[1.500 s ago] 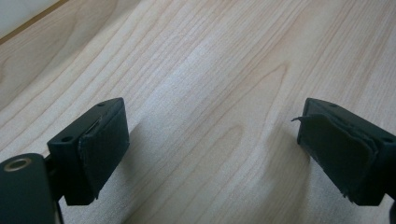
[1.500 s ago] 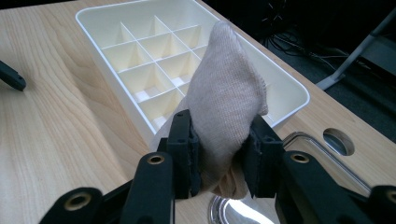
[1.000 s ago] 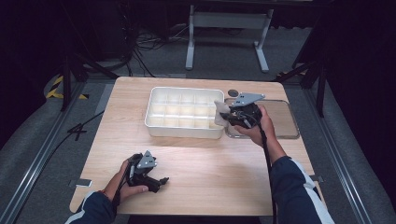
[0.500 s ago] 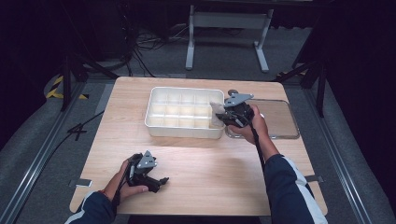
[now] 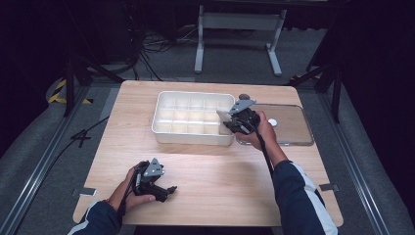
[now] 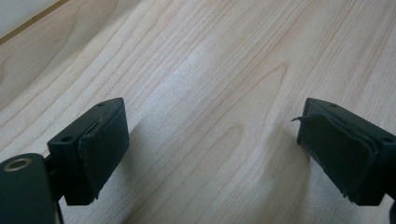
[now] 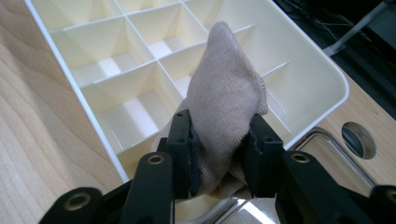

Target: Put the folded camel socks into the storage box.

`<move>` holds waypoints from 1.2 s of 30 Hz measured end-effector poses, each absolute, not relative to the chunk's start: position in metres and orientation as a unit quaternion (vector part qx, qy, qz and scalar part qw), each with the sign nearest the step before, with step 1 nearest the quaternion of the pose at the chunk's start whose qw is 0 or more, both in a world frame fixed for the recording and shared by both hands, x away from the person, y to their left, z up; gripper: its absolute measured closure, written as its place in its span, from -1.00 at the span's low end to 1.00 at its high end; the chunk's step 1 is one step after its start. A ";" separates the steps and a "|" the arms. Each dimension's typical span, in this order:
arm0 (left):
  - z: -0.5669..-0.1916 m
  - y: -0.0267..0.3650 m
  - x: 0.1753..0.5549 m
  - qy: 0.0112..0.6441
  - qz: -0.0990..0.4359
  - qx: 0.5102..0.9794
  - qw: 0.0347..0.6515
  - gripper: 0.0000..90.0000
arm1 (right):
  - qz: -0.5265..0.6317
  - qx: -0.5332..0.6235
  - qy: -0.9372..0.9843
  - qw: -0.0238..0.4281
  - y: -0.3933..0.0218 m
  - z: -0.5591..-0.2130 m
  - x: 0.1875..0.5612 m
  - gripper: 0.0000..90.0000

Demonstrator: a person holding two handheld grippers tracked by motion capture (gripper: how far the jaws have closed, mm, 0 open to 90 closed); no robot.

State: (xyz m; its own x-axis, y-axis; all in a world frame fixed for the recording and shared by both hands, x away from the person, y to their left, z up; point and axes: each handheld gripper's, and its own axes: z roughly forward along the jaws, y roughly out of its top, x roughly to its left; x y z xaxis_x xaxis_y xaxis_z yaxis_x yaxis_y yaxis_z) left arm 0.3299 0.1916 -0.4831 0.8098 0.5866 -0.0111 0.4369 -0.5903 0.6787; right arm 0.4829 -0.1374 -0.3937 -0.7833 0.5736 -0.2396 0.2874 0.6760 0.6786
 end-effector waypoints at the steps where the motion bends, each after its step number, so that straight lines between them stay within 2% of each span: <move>1: -0.483 0.192 0.330 0.290 0.107 0.885 0.347 -0.80 | 0.319 0.242 0.890 0.219 -0.136 -0.395 0.483 0.50; 14: -0.483 0.191 0.330 0.291 0.108 0.884 0.349 -0.80 | 0.288 0.242 0.909 0.179 -0.131 -0.404 0.488 0.45; 24: -0.483 0.191 0.330 0.291 0.108 0.885 0.348 -0.80 | 0.288 0.264 0.909 0.144 -0.136 -0.400 0.494 0.24; 31: -0.483 0.192 0.330 0.290 0.107 0.886 0.347 -0.80 | 0.306 0.266 0.901 0.155 -0.136 -0.397 0.493 0.43; 36: -0.483 0.191 0.330 0.290 0.107 0.885 0.348 -0.80 | 0.308 0.273 0.897 0.161 -0.133 -0.397 0.494 0.40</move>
